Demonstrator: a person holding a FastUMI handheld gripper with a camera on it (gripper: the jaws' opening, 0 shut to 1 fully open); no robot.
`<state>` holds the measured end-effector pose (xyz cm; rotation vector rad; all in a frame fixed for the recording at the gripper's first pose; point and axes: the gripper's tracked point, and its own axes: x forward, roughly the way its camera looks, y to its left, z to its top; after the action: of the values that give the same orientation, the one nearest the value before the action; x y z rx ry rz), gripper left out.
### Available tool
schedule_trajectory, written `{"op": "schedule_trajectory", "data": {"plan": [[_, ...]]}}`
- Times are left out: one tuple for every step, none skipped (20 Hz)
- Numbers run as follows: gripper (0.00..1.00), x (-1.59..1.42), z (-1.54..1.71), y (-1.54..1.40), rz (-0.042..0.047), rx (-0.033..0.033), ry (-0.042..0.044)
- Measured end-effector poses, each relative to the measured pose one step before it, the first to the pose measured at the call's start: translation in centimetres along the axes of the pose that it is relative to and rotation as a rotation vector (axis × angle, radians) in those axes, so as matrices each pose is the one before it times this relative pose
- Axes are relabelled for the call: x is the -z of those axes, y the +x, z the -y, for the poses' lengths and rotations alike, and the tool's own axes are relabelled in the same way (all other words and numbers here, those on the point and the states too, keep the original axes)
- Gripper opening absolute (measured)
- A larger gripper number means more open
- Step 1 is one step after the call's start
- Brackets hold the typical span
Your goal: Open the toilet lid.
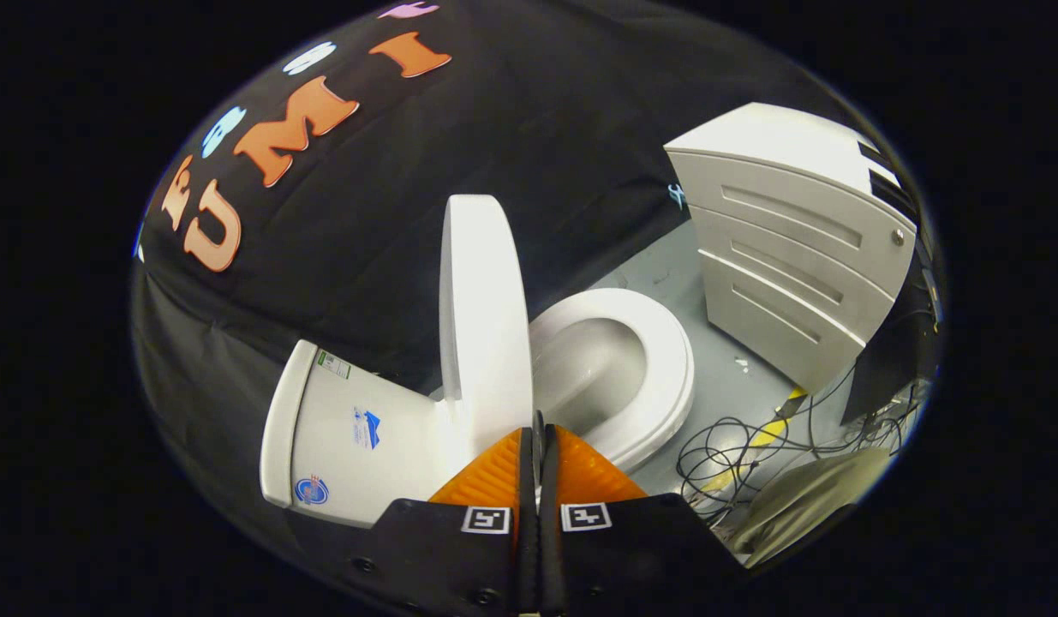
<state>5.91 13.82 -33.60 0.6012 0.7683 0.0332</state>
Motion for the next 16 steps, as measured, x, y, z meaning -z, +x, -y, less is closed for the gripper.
{"op": "schedule_trajectory", "data": {"plan": [[0.08,0.003,-0.680,-0.304,0.00881,0.00268,-0.02597],[0.08,-0.005,-0.773,-0.254,0.00653,0.00083,-0.01912],[0.08,-0.041,-0.692,-0.286,0.00728,0.00135,-0.01137],[0.08,-0.007,-0.764,-0.280,0.00646,0.00018,-0.00851],[0.08,0.051,-0.696,-0.155,0.00714,-0.00205,-0.00917],[0.08,0.049,-0.559,-0.251,0.00576,-0.00168,-0.00947],[0.08,0.011,-0.717,-0.246,0.00780,-0.00174,-0.01047],[0.08,-0.036,-0.658,-0.324,0.00403,-0.00190,-0.01515],[0.08,0.047,-0.742,-0.248,0.00647,-0.00260,-0.01534],[0.08,0.032,-0.746,-0.231,0.00591,-0.00459,-0.01595],[0.08,0.036,-0.805,-0.189,0.00725,-0.00547,-0.01885],[0.08,0.092,-0.701,-0.250,0.00628,-0.00242,-0.01933],[0.08,0.003,-0.696,-0.190,0.00755,-0.00158,-0.01814],[0.08,-0.010,-0.666,-0.096,0.00589,-0.00244,-0.01524],[0.08,0.057,-0.611,-0.097,0.00713,-0.00155,-0.01556],[0.08,0.012,-0.579,-0.214,0.00404,-0.00376,-0.01333]]}}
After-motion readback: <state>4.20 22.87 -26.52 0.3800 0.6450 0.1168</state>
